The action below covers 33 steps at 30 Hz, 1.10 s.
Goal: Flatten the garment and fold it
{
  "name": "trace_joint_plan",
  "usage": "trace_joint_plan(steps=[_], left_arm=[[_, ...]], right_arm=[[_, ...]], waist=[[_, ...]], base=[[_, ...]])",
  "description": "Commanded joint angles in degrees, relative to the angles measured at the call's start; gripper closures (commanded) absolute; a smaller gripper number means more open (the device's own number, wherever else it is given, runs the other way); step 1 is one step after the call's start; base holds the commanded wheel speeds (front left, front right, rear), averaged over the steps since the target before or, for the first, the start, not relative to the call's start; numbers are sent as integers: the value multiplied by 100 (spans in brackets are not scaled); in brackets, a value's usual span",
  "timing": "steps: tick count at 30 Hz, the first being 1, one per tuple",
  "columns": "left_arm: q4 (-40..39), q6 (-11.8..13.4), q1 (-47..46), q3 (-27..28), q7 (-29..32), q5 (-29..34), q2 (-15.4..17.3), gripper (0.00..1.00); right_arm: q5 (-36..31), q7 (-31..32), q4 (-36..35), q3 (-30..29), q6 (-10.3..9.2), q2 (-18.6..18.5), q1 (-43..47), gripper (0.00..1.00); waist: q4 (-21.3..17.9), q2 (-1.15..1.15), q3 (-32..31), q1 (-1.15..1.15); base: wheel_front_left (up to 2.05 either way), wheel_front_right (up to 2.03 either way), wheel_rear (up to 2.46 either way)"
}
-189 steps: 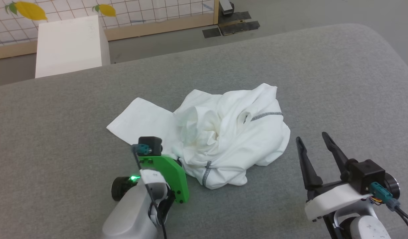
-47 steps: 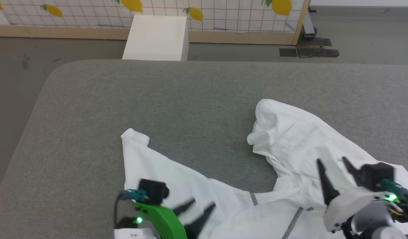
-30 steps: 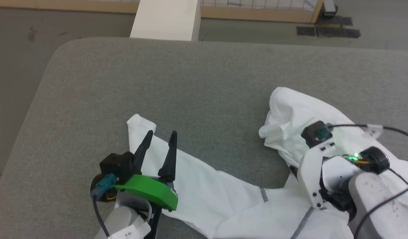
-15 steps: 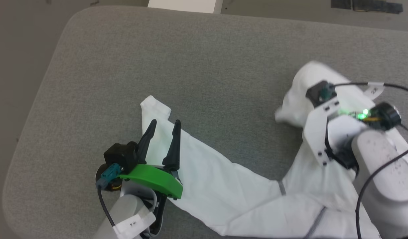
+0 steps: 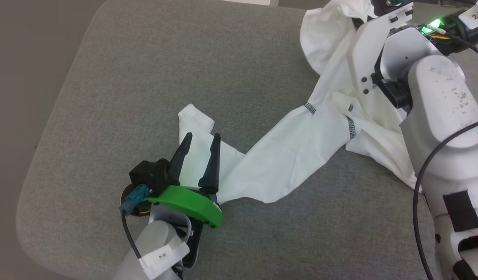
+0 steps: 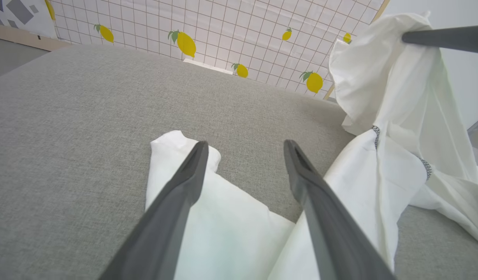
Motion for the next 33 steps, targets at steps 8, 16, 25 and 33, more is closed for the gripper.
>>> trace_joint_plan(steps=[8,16,25,33], left_arm=[[55,2,30,90,-47,22,-9,0],[-8,53,345,160,-35,57,161,0],[-230,75,464,53,254,83,339,0],[239,-263,-312,-248,979,-6,311,0]], right_arm=[[493,-684,400,-41,-11,60,375,0],[946,-1773,-1120,-418,-11,-197,2345,0],[736,-2744,-2972,-1374,-11,230,4692,0],[866,-2936,-3284,-1383,-11,394,5235,0]], waist=[[-192,0,-196,-1],[-705,0,-768,-1],[-1286,0,-1073,-1],[-1764,0,-894,-1]], base=[[0,0,0],[0,0,0],[0,0,0],[0,0,0]])
